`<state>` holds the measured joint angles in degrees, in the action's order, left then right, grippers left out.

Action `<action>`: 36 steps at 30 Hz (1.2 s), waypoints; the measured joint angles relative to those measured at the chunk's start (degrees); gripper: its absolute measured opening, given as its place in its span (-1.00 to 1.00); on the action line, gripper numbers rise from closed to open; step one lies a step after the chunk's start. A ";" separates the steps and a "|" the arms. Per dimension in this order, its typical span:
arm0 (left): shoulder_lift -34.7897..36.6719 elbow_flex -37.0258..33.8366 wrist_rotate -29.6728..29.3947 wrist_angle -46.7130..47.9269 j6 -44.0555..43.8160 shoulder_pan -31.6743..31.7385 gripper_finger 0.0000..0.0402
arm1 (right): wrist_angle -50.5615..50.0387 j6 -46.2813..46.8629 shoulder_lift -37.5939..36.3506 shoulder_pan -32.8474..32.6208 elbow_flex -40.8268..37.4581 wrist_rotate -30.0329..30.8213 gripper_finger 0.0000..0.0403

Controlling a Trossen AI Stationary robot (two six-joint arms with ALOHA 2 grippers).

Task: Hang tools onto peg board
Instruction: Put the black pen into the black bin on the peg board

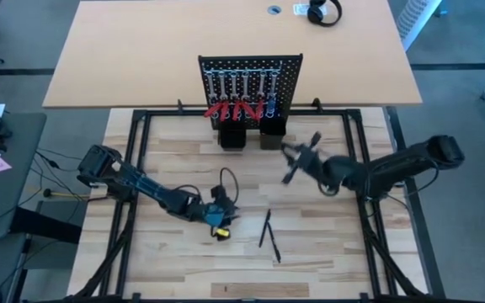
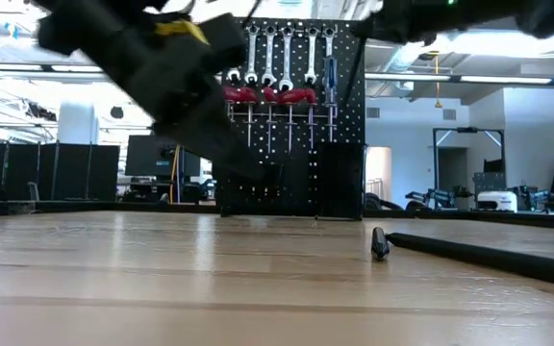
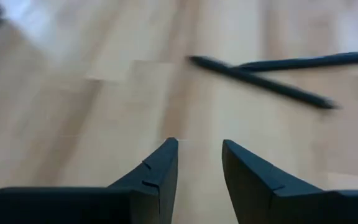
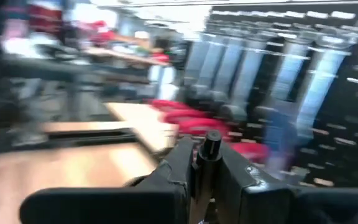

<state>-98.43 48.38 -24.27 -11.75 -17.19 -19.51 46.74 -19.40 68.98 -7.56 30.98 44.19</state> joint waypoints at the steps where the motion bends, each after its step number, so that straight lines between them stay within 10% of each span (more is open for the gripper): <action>1: -0.05 -1.55 0.08 -3.20 -0.05 -0.67 -0.42 | 1.51 -0.42 -0.47 2.16 -0.77 -0.05 -0.77; 16: -0.09 -7.26 -0.38 -16.47 2.55 -2.01 -0.42 | 2.63 16.08 4.48 28.08 -2.49 -14.23 -0.62; 30: -0.09 -7.24 -0.37 -16.35 2.52 -2.01 -0.42 | -4.92 20.84 3.15 29.15 -2.49 -20.77 0.05; 36: -0.09 -7.24 -0.37 -16.20 2.35 -2.01 -0.42 | -26.10 22.82 -4.60 27.03 -2.45 -20.55 0.12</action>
<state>-98.52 41.15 -24.64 -27.95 -14.83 -21.52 20.64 3.41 64.38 19.47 28.53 23.63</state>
